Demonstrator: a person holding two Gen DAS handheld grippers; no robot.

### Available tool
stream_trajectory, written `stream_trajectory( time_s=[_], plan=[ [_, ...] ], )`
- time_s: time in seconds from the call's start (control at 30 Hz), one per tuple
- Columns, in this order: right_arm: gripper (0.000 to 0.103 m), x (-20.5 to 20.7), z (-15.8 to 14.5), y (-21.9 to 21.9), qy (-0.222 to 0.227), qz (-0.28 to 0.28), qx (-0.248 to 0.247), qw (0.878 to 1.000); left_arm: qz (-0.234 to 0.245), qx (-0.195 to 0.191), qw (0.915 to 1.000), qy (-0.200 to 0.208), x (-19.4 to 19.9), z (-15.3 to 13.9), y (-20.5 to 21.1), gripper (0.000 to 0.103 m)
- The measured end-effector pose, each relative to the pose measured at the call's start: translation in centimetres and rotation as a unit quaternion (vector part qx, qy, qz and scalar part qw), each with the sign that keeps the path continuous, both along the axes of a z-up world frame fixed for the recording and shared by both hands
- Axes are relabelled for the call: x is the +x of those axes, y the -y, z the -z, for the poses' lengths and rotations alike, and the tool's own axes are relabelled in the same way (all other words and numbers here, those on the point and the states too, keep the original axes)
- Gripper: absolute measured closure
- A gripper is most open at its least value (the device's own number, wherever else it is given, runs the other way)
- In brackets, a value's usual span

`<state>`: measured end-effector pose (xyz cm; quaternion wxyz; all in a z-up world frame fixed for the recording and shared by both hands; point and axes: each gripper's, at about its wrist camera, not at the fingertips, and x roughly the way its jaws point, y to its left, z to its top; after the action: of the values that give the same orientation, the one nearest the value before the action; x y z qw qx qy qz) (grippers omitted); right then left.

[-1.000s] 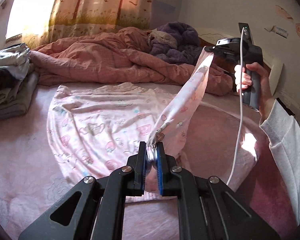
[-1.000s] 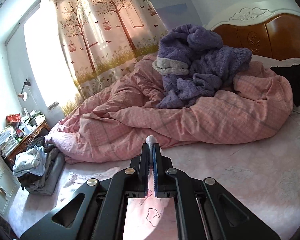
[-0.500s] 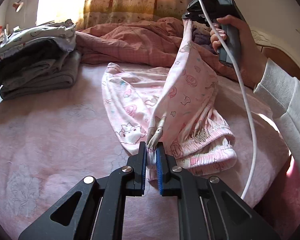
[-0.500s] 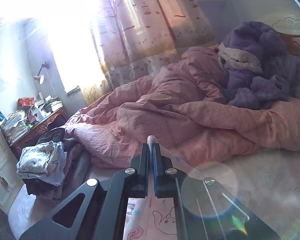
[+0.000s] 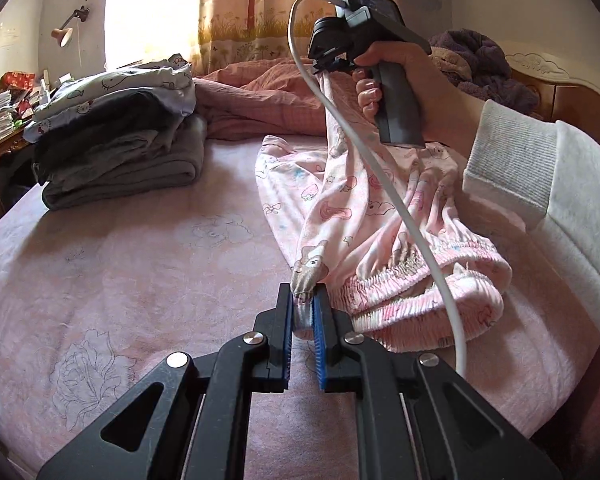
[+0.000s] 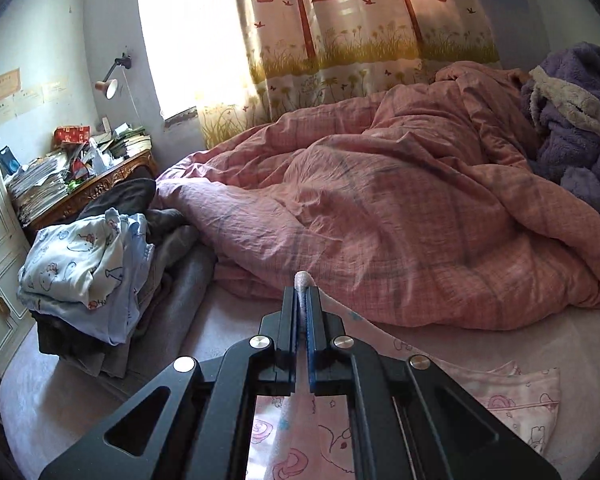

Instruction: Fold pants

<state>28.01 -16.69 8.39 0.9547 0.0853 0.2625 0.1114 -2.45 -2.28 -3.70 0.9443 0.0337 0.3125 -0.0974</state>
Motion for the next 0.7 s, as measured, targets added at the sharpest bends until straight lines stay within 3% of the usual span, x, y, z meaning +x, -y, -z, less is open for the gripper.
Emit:
stream_trajectory(
  time_s=[0.3,0.53,0.7],
  plan=[
    [0.1,2.4,3.3,-1.1,-0.038,0.01,-0.01,0.999,-0.001,-0.022,0.9996,-0.019,0.7,0.3,-1.0,0.09],
    [0.1,3.7,4.2,-1.8,-0.057,-0.002,0.001,0.998,-0.005,-0.014,0.9997,-0.021,0.1,0.2,-0.8,0.091],
    [0.1,5.5,4.5,-3.1,-0.089,-0.042,0.069,0.993,-0.01,-0.025,0.9991,-0.034,-0.1,0.7,-1.3,0.091]
  ],
)
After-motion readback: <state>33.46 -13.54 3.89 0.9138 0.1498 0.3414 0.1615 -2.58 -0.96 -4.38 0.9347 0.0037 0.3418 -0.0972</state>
